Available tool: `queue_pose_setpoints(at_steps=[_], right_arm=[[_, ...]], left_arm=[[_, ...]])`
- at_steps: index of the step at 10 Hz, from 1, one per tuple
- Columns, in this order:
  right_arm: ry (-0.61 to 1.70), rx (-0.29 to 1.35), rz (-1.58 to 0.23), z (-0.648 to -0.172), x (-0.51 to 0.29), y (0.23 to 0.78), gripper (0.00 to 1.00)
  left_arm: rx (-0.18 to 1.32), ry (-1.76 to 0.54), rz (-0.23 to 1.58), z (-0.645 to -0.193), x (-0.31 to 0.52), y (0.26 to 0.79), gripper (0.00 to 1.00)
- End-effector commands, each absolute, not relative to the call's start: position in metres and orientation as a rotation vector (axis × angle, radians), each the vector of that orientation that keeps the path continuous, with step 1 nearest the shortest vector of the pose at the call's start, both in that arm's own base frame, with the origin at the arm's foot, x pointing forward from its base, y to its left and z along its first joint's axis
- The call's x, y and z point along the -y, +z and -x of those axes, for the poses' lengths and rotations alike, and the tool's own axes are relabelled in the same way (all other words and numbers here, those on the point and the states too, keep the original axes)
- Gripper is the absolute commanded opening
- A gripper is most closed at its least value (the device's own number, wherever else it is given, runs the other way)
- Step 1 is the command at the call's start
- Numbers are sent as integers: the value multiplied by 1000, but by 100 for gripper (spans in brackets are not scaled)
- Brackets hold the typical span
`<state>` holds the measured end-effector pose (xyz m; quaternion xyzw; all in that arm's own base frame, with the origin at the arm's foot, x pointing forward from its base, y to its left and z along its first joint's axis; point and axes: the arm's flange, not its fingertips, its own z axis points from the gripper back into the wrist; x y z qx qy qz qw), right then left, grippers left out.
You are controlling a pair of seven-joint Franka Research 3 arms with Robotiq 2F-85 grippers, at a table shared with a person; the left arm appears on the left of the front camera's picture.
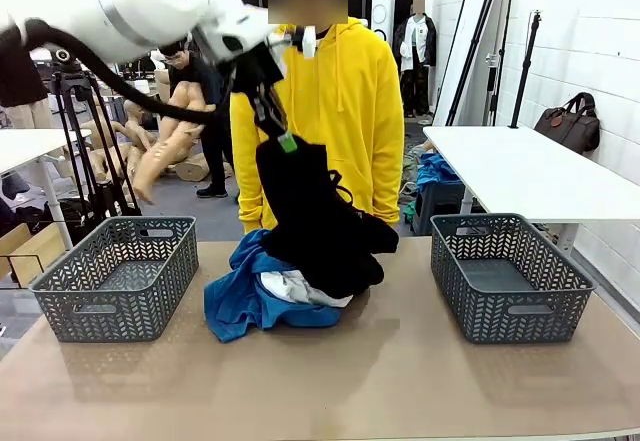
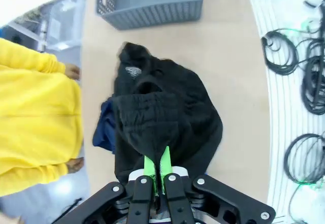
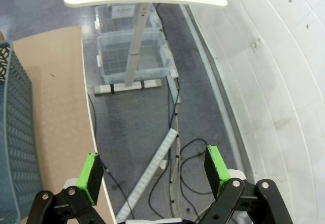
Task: Sort the tops and bottoms.
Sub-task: Lift clothes from the center of the table with your left hand, then sort the clothes according to human instructions.
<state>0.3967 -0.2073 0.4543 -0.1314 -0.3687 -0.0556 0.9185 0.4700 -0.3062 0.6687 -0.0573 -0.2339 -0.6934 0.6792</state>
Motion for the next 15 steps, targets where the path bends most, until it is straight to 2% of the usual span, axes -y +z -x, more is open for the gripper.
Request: queue_pose_setpoints(at_steps=[1, 4, 7, 11, 15], right_arm=[[-110, 747, 270, -396, 208, 454, 100], [-110, 747, 270, -396, 208, 454, 100], [-110, 747, 270, -396, 208, 454, 100], [-110, 747, 270, -396, 208, 454, 100], [-110, 747, 270, -396, 208, 454, 100]], left_arm=[[594, -1530, -7, -452, 321, 706, 0], [714, -1490, -50, -403, 336, 804, 0], [792, -1423, -72, -359, 340, 857, 0], [839, -1405, -77, -335, 320, 869, 0], [834, -1421, -71, -342, 328, 868, 0]])
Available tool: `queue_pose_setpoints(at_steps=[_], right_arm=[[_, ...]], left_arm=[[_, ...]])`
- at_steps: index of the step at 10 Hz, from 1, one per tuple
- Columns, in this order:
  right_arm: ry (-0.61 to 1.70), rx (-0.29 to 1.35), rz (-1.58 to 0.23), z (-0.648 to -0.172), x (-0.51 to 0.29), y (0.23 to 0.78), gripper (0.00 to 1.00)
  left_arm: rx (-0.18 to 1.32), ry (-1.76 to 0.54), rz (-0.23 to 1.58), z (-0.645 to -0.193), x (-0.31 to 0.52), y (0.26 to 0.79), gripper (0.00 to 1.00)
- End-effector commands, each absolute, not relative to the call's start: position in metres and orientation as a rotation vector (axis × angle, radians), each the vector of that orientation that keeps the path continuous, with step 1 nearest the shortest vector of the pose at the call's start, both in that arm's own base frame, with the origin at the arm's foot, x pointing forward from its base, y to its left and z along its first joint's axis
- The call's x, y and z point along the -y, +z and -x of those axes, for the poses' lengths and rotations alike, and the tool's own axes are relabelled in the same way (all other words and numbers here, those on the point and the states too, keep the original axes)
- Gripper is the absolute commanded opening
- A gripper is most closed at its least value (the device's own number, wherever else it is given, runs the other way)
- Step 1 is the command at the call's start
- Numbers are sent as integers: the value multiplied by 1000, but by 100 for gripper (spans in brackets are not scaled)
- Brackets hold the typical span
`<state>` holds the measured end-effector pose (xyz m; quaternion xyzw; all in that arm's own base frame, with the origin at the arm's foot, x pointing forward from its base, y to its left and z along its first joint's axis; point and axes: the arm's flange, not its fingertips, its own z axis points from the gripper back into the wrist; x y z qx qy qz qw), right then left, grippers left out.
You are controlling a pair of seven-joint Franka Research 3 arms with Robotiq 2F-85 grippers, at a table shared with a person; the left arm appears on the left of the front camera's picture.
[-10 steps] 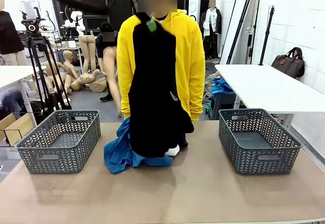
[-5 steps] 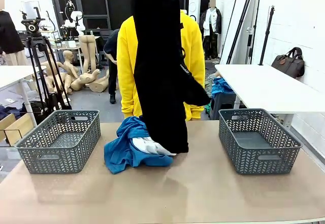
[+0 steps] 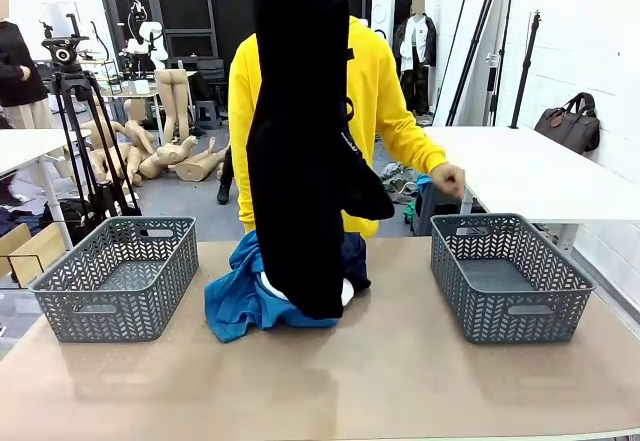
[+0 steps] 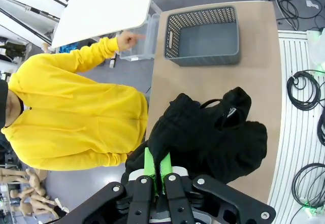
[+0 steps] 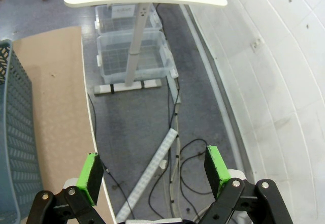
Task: Sort the tops and bottoms.
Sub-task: Sort the clothes according to human instructions.
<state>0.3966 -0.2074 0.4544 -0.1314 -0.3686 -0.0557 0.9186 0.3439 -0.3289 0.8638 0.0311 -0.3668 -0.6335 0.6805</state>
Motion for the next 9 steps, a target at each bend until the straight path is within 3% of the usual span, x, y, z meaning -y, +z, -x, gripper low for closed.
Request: queue_pose_setpoints(at_steps=[1, 9], right_arm=[[-110, 747, 270, -396, 208, 454, 100], [-110, 747, 270, -396, 208, 454, 100]], left_arm=[[834, -1421, -71, -342, 328, 868, 0], [834, -1421, -71, -342, 328, 868, 0]])
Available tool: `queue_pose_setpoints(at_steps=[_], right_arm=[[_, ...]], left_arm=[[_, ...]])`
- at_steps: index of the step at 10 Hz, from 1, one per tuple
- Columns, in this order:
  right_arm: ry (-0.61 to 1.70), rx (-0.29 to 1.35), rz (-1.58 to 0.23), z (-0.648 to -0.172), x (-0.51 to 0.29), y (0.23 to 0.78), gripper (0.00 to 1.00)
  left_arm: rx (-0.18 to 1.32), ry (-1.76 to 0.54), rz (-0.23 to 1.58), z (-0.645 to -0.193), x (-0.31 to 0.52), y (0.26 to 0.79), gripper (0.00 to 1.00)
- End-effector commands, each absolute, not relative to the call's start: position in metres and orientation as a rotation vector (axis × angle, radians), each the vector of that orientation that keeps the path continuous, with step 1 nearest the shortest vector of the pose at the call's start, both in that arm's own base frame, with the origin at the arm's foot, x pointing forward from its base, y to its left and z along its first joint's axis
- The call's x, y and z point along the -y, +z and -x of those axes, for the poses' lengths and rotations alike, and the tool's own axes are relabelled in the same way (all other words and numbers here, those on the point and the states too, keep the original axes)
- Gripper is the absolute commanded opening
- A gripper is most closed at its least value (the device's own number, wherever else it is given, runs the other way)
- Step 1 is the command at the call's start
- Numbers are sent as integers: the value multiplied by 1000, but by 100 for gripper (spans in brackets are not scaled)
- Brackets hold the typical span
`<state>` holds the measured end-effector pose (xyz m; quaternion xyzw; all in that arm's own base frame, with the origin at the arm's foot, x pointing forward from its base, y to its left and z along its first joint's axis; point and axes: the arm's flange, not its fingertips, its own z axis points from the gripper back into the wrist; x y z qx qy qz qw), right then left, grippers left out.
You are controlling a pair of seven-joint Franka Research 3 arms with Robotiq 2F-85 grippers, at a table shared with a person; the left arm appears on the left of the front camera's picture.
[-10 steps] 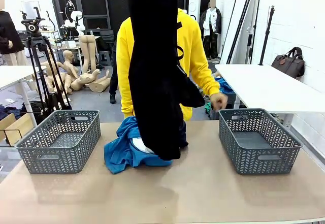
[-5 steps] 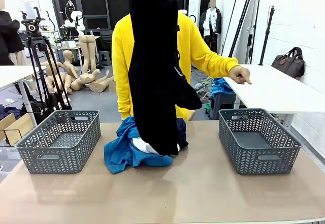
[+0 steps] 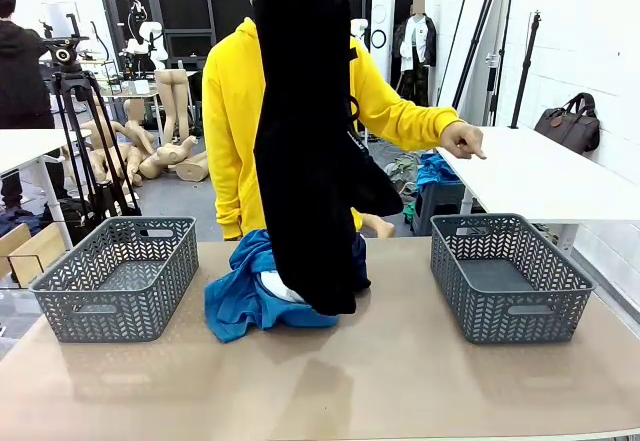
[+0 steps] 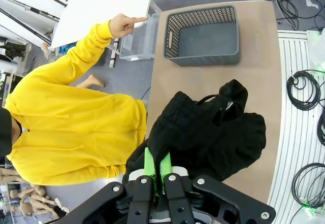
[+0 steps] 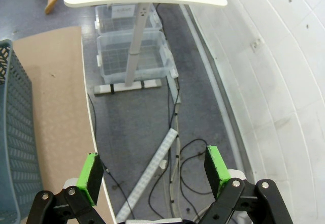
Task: Sort the tops and bottoms.
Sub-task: Sort the clothes according to human instructions.
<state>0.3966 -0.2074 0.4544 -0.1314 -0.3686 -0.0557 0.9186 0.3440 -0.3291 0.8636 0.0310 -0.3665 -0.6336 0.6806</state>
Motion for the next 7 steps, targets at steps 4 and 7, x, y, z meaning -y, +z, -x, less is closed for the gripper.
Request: queue_pose_setpoints(at_steps=[4, 7], right_arm=[[-110, 747, 270, -396, 208, 454, 100], [-110, 747, 270, -396, 208, 454, 100]], left_arm=[[834, -1421, -71, -342, 328, 868, 0], [834, -1421, -71, -342, 328, 868, 0]])
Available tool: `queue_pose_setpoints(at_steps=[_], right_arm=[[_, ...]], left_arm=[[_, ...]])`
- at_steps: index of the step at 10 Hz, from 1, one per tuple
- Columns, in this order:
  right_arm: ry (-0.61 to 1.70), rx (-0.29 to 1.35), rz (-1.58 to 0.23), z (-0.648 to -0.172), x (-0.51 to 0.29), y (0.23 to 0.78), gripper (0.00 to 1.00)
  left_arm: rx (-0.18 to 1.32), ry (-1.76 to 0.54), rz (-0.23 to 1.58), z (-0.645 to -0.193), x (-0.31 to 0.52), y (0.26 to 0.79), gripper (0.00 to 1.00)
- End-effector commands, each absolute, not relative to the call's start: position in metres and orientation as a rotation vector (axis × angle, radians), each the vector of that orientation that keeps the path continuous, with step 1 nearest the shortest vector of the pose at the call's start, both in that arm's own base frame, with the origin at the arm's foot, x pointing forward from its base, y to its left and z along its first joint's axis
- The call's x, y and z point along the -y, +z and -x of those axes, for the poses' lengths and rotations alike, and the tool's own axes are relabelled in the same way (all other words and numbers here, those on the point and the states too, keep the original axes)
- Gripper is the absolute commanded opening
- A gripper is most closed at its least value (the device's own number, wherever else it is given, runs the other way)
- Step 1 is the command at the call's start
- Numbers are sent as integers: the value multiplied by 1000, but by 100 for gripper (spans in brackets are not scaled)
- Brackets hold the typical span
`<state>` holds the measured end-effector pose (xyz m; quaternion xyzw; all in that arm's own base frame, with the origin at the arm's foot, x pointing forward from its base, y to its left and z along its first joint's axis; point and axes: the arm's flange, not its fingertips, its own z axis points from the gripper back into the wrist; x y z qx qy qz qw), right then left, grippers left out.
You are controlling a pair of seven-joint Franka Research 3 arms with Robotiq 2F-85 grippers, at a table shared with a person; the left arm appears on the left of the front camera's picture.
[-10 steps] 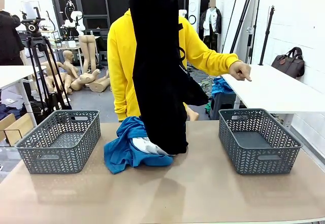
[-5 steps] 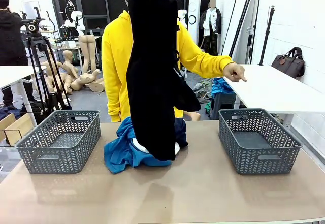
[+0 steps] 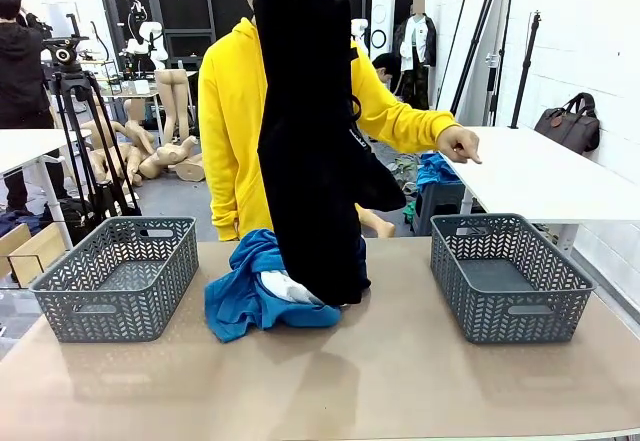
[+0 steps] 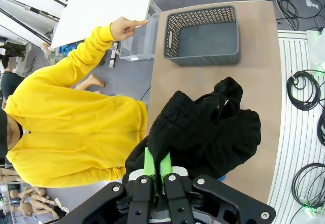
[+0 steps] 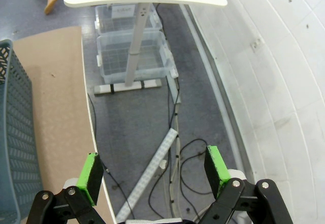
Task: Sort the tops and bottoms.
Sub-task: Sort the clothes according to human instructions.
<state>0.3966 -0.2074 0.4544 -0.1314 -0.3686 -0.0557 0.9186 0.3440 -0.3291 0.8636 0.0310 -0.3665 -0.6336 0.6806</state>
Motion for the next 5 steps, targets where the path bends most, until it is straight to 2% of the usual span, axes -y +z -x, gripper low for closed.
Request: queue_pose_setpoints(at_steps=[1, 5], right_arm=[[-110, 747, 270, -396, 208, 454, 100], [-110, 747, 270, -396, 208, 454, 100]], left_arm=[[834, -1421, -71, -342, 328, 868, 0], [834, -1421, -71, -342, 328, 868, 0]])
